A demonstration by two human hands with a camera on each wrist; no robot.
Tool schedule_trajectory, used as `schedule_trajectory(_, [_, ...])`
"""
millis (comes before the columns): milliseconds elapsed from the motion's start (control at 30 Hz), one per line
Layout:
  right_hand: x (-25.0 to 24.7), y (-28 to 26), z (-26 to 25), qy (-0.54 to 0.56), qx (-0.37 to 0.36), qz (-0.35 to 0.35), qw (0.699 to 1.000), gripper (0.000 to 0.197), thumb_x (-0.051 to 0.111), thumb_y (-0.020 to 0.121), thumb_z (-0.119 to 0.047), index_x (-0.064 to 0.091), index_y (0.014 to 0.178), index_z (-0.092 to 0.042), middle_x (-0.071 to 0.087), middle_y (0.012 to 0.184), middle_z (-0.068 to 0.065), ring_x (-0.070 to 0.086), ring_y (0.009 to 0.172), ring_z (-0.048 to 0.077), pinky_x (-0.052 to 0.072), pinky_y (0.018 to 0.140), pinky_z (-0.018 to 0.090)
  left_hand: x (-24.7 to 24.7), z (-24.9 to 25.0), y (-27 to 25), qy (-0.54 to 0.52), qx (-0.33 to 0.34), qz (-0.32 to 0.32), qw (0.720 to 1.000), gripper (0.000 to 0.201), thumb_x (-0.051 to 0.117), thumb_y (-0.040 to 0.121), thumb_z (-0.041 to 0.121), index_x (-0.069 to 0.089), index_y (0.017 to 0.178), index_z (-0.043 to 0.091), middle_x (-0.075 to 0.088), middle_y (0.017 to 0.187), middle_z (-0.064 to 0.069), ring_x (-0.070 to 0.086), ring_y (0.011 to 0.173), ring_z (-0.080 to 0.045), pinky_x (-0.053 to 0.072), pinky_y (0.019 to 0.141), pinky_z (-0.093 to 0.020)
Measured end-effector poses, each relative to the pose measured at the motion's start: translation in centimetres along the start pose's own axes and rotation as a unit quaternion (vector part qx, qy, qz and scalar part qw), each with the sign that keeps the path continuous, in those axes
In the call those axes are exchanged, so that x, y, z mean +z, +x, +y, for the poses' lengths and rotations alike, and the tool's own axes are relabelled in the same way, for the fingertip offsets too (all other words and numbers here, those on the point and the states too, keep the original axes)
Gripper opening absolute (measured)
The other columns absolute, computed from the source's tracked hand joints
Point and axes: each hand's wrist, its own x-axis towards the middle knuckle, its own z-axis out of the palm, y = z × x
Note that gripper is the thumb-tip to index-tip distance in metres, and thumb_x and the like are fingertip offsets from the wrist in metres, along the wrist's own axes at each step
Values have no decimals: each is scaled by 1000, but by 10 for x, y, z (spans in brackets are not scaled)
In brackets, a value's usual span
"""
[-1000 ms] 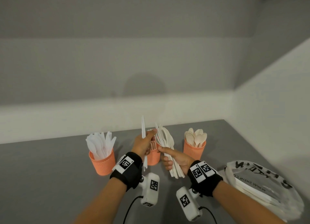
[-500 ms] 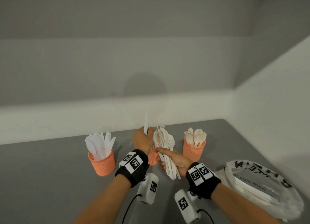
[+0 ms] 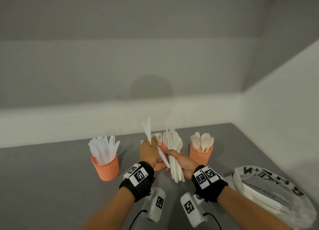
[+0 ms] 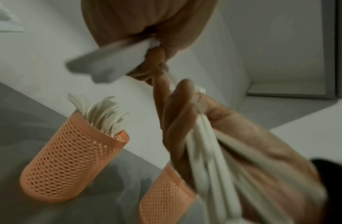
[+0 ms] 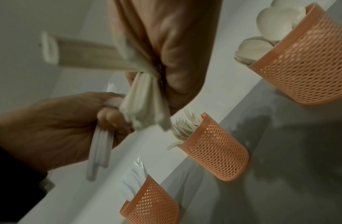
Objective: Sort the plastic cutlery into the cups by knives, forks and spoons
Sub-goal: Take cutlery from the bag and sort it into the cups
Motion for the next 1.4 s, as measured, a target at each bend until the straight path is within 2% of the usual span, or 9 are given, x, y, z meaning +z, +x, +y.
schedule_trajectory(167, [-6,0,1,-49,38,-5,998,16,49,94,-25,57,92,-11,53,48,0,52,41,11,56,54,29,-18,9,19,-113,-78,-19,990,21,41,98,25,43,84,9,43,52,-2,46,34,-9,41,36,-20])
schedule_trajectory(400, [4,6,3,-63,50,-62,995,3,50,93,-18,51,93,-16,41,44,-5,39,36,9,40,43,19,-21,16,21,-82,-80,-71,991,18,63,86,20,56,72,13,47,43,6,40,28,-2,29,31,-10])
schedule_trajectory(567, [7,10,7,-59,44,-60,996,6,54,91,-20,54,90,-14,51,53,-1,45,40,10,42,44,20,-18,10,26,-48,-28,18,998,28,60,88,17,50,62,15,52,60,-3,50,57,-18,44,59,-26])
schedule_trajectory(767, [5,20,11,24,12,-20,999,17,50,95,-26,60,92,-12,60,58,3,48,39,9,47,43,21,-24,12,29,-49,16,87,995,19,47,95,23,46,80,11,47,66,-1,47,59,-15,42,62,-29])
schedule_trajectory(967, [15,28,9,8,-14,3,1000,21,50,95,-23,62,89,-8,61,55,6,48,36,11,45,41,21,-24,-2,10,-70,-26,5,997,26,61,87,13,49,65,15,51,55,-1,48,41,-7,36,38,-13])
schedule_trajectory(1067, [24,31,10,-26,-22,-6,999,24,49,96,-24,60,88,-4,63,55,6,53,39,13,48,42,22,-26,-13,2,-77,-46,-22,996,26,56,91,13,52,65,11,54,55,-7,49,36,-6,38,39,-15])
schedule_trajectory(1233, [30,37,21,-83,-31,10,996,59,63,87,-30,36,133,-5,70,80,19,70,61,27,56,50,31,-44,-22,8,-95,-90,36,991,33,41,98,21,56,72,6,59,60,-6,57,56,-18,47,64,-29])
schedule_trajectory(1300, [28,38,23,-86,-34,9,996,46,58,91,-26,40,126,-3,65,61,12,63,46,21,53,43,27,-57,-28,13,-119,-107,53,986,34,39,99,25,52,73,8,56,58,-5,56,49,-14,48,58,-28])
schedule_trajectory(1400, [24,38,24,-90,-44,12,995,17,54,93,-27,52,91,-10,43,42,-3,39,31,8,40,35,18,-82,-34,20,-159,-106,90,977,30,48,96,28,49,73,9,46,51,-5,48,34,-9,46,42,-26])
